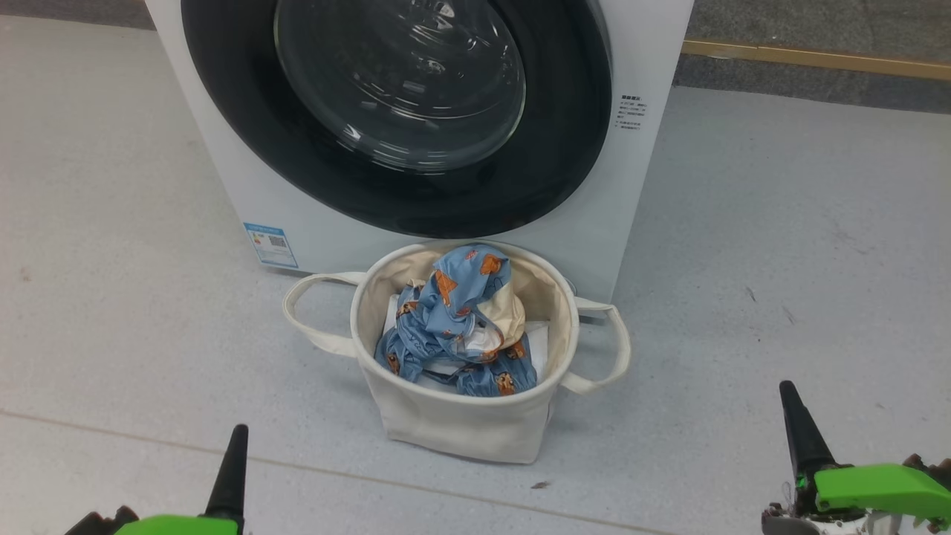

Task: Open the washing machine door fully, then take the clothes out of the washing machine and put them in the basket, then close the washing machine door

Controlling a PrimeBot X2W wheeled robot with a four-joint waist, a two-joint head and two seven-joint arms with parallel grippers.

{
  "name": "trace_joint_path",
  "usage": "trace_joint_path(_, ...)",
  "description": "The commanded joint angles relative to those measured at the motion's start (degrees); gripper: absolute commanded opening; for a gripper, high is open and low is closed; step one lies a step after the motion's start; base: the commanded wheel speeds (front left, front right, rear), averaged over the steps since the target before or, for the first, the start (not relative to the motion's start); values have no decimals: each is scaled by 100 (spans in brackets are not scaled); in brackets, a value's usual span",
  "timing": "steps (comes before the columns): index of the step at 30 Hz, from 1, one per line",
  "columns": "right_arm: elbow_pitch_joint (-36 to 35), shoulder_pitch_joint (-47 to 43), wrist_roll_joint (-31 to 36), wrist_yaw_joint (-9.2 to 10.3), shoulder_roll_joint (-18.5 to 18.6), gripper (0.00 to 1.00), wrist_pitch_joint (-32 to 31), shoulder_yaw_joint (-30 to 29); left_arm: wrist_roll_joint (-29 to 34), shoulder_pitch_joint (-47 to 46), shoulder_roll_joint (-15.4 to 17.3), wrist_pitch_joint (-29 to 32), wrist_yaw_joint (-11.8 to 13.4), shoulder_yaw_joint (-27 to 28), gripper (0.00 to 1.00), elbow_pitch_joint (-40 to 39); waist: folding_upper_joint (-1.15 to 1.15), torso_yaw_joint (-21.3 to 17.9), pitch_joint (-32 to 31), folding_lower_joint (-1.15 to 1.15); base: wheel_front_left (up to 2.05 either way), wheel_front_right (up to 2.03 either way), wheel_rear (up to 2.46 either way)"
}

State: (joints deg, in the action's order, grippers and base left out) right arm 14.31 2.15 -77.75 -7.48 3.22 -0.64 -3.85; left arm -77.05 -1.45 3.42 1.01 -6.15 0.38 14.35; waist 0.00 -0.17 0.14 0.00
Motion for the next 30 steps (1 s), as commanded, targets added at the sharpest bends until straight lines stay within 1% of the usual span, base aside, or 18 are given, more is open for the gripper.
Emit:
trace_joint_path(1, -156, 284, -179, -1, 100, 0, -57, 64, -180, -308, 58, 56, -64, 202, 0, -142, 0, 1, 0, 0, 0, 0, 0)
trace_joint_path(24, -39, 387, -1589, -1, 95, 0, -440, -88, -1624, -461, 46, 437, -134, 475, 0, -36, 0, 17, 4, 0, 0, 0, 0)
trace_joint_path(30, -38, 388, -1580, -1, 85, 0, -451, -101, -1618, -462, 39, 446, -134, 486, 0, -35, 0, 17, 4, 0, 0, 0, 0)
